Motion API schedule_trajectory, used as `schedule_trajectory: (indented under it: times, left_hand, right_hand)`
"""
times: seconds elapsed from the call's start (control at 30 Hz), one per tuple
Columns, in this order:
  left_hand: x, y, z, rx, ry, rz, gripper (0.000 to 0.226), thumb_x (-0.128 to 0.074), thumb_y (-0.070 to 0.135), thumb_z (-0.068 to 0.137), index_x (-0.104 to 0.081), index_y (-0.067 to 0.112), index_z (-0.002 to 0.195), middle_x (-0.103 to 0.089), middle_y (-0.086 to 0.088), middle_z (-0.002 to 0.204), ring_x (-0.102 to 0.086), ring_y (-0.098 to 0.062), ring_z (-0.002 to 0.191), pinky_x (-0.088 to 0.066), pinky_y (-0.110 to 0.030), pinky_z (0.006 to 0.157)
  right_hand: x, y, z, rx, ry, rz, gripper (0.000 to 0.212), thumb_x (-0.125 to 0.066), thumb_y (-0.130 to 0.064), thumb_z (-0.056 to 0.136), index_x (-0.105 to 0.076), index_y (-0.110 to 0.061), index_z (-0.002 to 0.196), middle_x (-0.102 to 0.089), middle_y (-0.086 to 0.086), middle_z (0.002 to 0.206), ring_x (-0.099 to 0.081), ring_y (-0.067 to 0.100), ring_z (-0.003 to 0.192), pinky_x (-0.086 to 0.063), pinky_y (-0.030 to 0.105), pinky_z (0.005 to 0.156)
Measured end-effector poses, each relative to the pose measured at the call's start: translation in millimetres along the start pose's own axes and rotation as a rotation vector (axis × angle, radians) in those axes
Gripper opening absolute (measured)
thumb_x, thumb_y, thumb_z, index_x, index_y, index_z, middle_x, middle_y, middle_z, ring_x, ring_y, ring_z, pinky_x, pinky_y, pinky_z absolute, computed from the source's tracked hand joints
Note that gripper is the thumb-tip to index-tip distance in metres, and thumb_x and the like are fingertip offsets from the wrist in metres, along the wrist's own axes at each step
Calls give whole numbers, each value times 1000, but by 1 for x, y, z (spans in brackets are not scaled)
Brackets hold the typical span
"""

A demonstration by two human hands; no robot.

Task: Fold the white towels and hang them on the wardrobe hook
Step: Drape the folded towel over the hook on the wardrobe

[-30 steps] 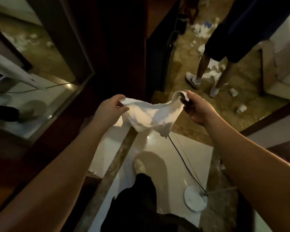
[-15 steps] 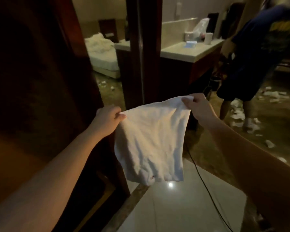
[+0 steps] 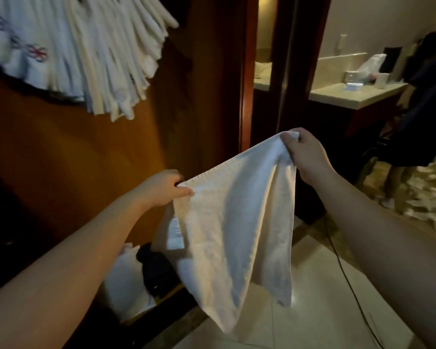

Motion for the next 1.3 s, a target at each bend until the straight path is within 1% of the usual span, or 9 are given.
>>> schedule_trajectory:
  times: [0.1,0.2,0.37,0.5,0.73,0.9,1.07,1.2,1.3]
  left_hand:
    - [-6,-35,-45,103,-31,-95,35,-63,34,96,-55,18,126,-61,-1,123,-59,-20,105,-50,-33,87]
    - [-9,-76,-87,221,-9,-164,36,-63,29,95,-53,19,128,-61,-3,124,-60,-20,104,-50,-33,82]
    - [7,-137,-159,412,99,-345,20,-64,30,96,-67,14,86,-67,-6,85,-61,-19,74,-43,-27,61]
    - [22,-157,-206,435,358,-1129,15,-70,26,89,-73,12,93,-71,-5,98,-63,-23,98,-42,-38,94]
    - [34,-137,-250,462,617,-1705,15,-59,22,97,-67,11,102,-73,-6,85,-71,-18,73,-57,-29,60]
    - [38,-120,-284,436,728,-1689,21,-56,21,101,-71,6,100,-76,-3,81,-72,-13,70,-57,-24,61]
    - [28,-86,-306,360,774,-1492,27,-64,36,95,-73,22,116,-76,4,102,-70,-16,103,-54,-39,93]
    - [30,-49,-323,251,725,-1279,17,-57,35,100,-74,34,103,-74,19,89,-68,2,93,-55,-19,80]
    - [31,-38,-333,199,715,-1264,21,-54,27,102,-75,22,104,-76,6,86,-71,0,82,-51,-10,62]
  right_hand:
    - [-13,-35,-16,60,7,28,9,-55,-42,97,-63,-37,95,-68,-8,97,-65,12,93,-53,32,81]
    - [-11,-52,-27,68,44,37,20,-52,-42,99,-63,-30,109,-66,-5,103,-63,12,95,-52,32,81]
    - [-6,-50,-42,-32,4,118,25,-55,-42,99,-64,-24,115,-69,0,105,-68,15,95,-55,34,81]
    - [-21,-27,-56,-217,-158,299,36,-63,-41,97,-65,-15,122,-73,10,115,-72,22,100,-57,42,89]
    - [-91,-34,-153,-754,-366,732,24,-59,-27,101,-67,-9,114,-77,13,85,-76,25,69,-59,43,68]
    - [-153,-64,-228,-787,-275,902,38,-50,-27,104,-59,-4,133,-75,16,109,-74,27,95,-61,43,83]
    - [-193,-106,-299,-561,-268,791,36,-48,-33,105,-59,-13,134,-75,6,112,-75,18,96,-61,30,74]
    - [-193,-151,-333,-224,-227,402,34,-50,-51,99,-67,-32,121,-73,-10,114,-68,8,105,-55,37,94]
    - [-195,-176,-352,-41,-293,290,21,-47,-44,104,-65,-43,114,-70,-23,100,-64,-8,98,-52,20,88]
Point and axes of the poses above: each hand's wrist, its own z-axis towards the middle knuckle, its own x-axis out of the back of the hand, y = z × x, the point moved 9 cm from there along z, towards the middle knuckle
